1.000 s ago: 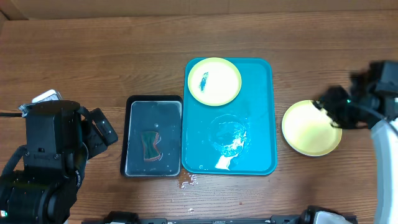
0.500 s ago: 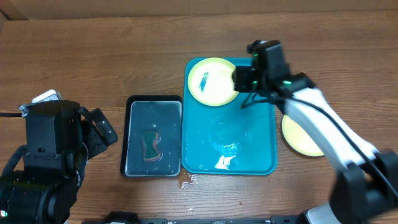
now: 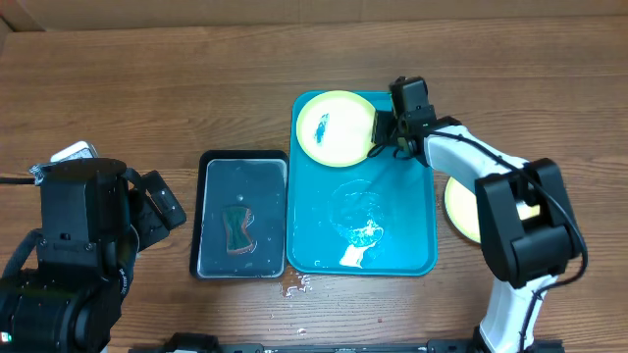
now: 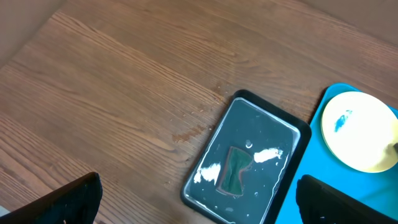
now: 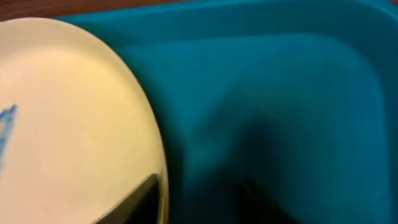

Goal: Clean dirty plates on tray and stack at the side
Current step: 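Drag the upper yellow plate down the teal tray with the right gripper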

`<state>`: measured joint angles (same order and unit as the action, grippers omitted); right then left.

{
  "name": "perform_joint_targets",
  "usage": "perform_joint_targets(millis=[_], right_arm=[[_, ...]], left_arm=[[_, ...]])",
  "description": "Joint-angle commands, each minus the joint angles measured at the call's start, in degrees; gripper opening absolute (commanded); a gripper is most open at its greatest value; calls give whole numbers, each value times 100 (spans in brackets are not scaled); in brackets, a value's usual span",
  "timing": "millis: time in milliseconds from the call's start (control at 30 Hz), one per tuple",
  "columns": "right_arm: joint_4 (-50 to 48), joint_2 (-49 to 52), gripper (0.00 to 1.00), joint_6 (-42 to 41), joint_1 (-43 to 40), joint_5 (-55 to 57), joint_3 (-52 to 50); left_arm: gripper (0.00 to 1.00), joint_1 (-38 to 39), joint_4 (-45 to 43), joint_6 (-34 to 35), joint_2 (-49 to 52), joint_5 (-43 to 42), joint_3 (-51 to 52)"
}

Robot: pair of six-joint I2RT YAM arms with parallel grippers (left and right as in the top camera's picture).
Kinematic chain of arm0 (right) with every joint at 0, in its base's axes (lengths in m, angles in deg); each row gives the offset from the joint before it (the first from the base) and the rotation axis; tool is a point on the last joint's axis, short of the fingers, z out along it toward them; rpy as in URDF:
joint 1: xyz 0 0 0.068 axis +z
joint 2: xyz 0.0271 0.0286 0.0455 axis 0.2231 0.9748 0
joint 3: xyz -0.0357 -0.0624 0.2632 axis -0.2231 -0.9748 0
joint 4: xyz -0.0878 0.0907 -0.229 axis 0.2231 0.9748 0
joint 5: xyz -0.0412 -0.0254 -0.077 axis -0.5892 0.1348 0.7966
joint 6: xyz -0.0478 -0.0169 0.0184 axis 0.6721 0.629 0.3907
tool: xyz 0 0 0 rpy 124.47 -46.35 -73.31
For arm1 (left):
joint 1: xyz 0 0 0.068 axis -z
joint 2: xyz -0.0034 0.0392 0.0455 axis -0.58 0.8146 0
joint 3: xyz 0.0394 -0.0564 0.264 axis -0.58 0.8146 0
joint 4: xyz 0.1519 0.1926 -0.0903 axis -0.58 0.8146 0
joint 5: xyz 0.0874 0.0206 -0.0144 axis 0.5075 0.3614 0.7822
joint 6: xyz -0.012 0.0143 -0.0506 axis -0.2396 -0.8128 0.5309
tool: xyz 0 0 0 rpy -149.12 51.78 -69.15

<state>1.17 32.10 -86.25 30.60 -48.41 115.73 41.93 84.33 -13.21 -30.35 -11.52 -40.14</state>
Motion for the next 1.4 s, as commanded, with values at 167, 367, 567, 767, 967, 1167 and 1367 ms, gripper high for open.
perform_joint_targets(millis=[167, 367, 567, 767, 967, 1167, 1367], right_arm=[[863, -247, 4, 0, 20, -144, 155], [2203, -1508, 4, 0, 22, -144, 284], [3786, -3040, 4, -138, 26, -162, 282], [4900, -3552, 4, -282, 68, -527, -22], [2946, -3244, 4, -1075, 291, -671, -1897], [1661, -2944, 4, -669, 291, -994, -2761], [1652, -2949, 23, -262, 291, -1368, -2752]], left_arm=[[100, -15, -7, 94, -2, 131, -57], [100, -15, -7, 94, -2, 131, -57], [100, -15, -7, 94, -2, 131, -57], [100, -15, -7, 94, -2, 131, -57], [100, -15, -7, 94, -2, 131, -57], [100, -15, -7, 94, -2, 131, -57], [100, -15, -7, 94, -2, 131, -57]])
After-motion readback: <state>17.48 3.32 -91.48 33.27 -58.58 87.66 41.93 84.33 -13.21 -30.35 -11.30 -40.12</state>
